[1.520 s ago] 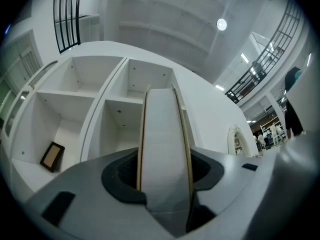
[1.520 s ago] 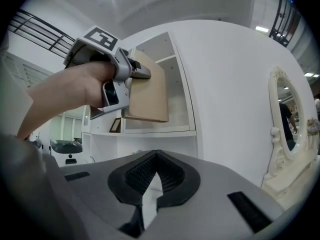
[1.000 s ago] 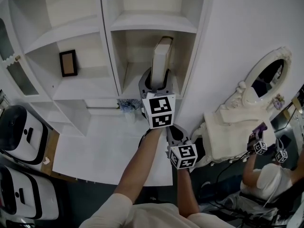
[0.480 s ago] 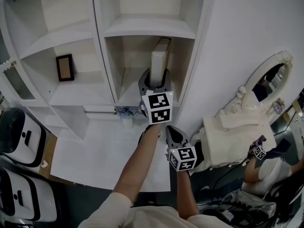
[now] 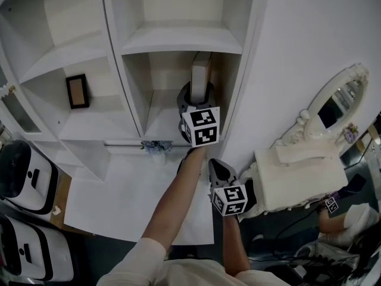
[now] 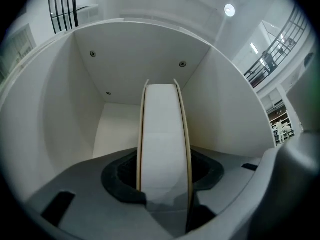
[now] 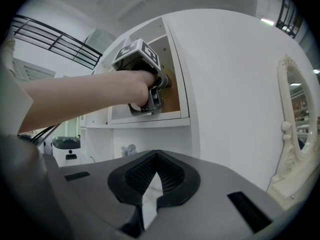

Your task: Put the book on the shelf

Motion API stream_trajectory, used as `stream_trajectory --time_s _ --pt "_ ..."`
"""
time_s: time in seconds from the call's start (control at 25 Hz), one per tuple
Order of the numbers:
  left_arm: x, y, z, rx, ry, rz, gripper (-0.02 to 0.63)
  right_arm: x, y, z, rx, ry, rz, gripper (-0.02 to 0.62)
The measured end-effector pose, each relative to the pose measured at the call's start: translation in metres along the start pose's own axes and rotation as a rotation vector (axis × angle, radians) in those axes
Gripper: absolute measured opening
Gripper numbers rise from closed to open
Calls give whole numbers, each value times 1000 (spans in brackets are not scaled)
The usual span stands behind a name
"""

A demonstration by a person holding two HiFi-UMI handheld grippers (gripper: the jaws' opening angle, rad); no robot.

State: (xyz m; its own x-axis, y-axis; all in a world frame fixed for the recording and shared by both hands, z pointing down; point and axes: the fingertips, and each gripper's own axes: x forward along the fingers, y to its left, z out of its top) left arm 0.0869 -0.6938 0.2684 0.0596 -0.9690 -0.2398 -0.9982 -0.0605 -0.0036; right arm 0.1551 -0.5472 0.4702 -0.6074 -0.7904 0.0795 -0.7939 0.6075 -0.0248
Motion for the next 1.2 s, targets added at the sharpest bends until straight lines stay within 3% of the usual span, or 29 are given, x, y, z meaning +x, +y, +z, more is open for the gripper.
stream_trajectory --time_s 0.4,0.76,1.2 --pt "22 -1 -6 -12 37 -2 221 -13 -18 -4 18 -2 -50 25" --pt "26 -3 -8 -34 95 -62 222 -35 -16 -3 22 -4 -91 25" --pt "-15 -2 17 -36 72 -136 239 -59 13 -2 22 -20 -127 25"
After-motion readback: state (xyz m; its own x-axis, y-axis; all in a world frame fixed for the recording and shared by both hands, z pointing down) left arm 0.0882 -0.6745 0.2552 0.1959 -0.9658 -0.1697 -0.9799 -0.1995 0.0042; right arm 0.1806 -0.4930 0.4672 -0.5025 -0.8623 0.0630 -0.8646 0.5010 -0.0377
